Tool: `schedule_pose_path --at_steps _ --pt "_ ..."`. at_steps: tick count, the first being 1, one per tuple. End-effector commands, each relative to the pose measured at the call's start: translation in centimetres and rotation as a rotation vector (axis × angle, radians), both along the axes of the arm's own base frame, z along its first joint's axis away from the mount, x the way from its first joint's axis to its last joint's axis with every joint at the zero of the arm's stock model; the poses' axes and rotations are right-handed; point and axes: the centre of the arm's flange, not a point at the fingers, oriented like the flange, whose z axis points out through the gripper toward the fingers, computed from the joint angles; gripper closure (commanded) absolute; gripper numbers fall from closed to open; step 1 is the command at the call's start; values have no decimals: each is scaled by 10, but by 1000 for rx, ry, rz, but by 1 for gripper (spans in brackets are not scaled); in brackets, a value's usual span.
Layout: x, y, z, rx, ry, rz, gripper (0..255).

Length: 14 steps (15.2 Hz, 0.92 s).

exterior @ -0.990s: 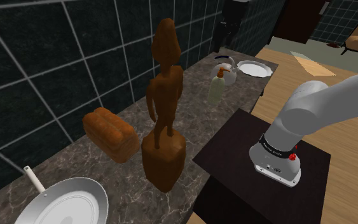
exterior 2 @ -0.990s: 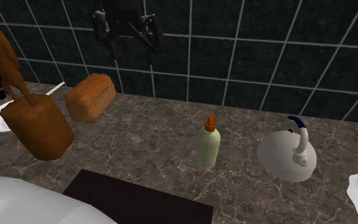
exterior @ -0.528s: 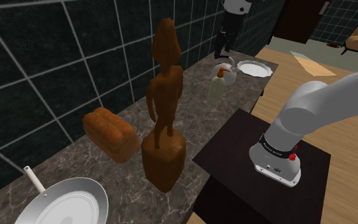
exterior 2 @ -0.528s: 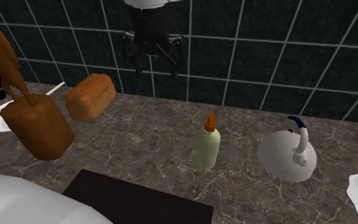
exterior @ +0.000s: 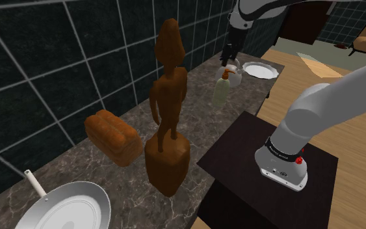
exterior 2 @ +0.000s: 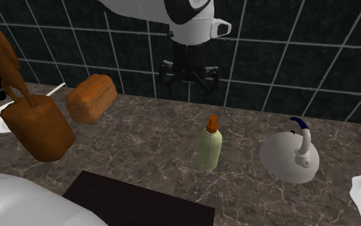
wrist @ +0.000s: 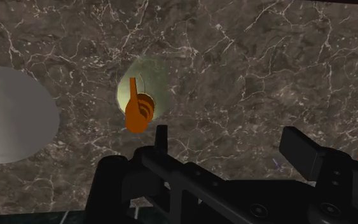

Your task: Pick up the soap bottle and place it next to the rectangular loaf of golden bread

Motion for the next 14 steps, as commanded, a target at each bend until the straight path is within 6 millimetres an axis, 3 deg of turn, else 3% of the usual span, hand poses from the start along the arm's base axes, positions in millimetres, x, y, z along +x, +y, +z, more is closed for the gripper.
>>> schedule_pose_path --at_steps 1,7,14 --pt "6 -20 -21 1 4 3 0" --pt "22 -77 -71 7 18 8 0" --pt "23 -76 -108 7 18 8 0"
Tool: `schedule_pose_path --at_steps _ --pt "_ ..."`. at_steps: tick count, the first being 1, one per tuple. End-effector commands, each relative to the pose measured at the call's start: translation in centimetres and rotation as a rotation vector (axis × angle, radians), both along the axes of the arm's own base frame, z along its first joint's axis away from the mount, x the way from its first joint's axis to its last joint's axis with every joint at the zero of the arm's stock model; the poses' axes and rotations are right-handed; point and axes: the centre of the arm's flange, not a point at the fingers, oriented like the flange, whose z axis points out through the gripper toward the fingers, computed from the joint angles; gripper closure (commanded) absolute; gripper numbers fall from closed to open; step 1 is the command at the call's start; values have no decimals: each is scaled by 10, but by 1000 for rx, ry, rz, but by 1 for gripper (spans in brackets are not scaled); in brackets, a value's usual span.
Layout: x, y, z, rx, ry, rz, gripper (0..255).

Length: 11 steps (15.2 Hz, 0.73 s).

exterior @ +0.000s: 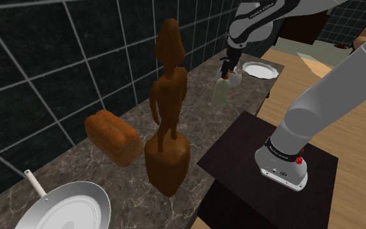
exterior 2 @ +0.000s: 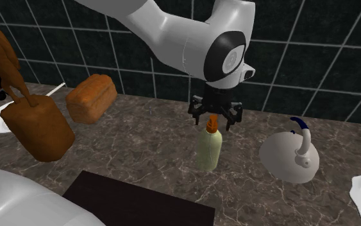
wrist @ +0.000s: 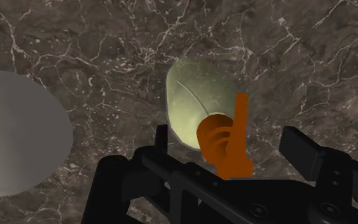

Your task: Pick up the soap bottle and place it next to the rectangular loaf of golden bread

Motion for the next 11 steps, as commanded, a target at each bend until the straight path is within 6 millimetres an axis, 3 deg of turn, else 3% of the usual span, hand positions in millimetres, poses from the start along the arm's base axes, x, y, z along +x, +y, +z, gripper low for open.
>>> schedule_pose_path --at_steps 1,8,9,11 --pt "0 0 -8 0 -1 0 0" --pt "0 0 -7 0 -1 0 0" --pt "0 0 -7 0 -1 0 255" --pt "0 0 -7 0 -1 0 255"
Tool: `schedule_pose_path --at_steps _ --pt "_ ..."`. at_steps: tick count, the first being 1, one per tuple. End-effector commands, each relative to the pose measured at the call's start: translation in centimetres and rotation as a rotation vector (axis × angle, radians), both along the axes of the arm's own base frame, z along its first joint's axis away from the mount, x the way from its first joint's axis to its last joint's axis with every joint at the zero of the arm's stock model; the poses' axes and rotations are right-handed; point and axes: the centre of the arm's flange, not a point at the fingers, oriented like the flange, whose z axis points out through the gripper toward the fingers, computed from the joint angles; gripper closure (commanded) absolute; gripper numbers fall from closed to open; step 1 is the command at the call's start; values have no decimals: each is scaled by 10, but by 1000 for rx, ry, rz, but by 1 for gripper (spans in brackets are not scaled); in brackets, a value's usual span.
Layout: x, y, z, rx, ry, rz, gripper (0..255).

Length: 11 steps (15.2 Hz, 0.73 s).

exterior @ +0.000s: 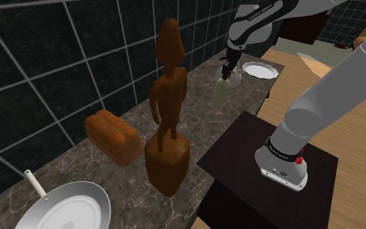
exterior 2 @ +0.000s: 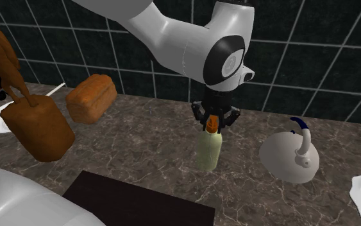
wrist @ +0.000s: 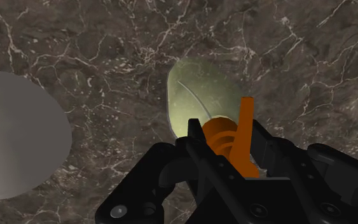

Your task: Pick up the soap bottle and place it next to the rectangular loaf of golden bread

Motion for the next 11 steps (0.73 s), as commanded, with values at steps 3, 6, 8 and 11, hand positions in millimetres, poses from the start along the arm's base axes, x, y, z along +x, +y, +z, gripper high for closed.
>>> schedule_pose_path --at_steps 3,6,8,11 --pt "0 0 0 0 1 0 255" --pt "0 0 0 0 1 0 255" --pt "0 0 5 0 1 0 255" --pt "0 0 21 0 1 0 255"
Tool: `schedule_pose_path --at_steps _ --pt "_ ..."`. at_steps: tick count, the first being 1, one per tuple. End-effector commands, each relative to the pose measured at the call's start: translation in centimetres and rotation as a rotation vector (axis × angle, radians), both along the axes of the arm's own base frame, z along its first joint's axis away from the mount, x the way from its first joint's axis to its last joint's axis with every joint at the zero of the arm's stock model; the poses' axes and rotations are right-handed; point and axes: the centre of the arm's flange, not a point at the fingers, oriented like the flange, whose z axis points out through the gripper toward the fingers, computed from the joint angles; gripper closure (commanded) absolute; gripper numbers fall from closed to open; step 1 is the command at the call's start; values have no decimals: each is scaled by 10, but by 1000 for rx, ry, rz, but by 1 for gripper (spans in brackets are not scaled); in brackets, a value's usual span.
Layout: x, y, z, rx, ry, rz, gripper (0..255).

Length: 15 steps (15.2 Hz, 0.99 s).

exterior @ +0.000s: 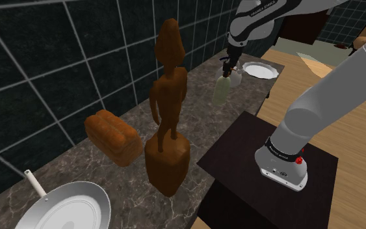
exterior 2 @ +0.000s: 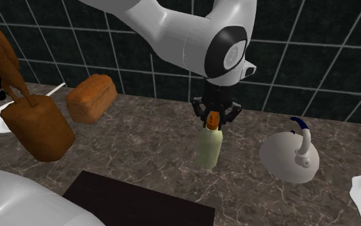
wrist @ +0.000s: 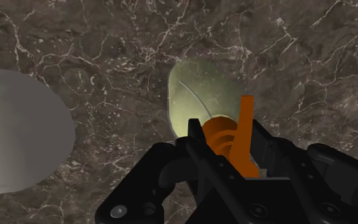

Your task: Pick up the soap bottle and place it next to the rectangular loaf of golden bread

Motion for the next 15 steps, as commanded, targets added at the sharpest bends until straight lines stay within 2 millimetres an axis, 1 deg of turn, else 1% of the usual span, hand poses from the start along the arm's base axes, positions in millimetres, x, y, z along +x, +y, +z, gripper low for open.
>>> schedule_pose_path --at_steps 1,15 --pt "1 0 11 0 0 0 255" --pt "1 0 84 0 0 0 255"
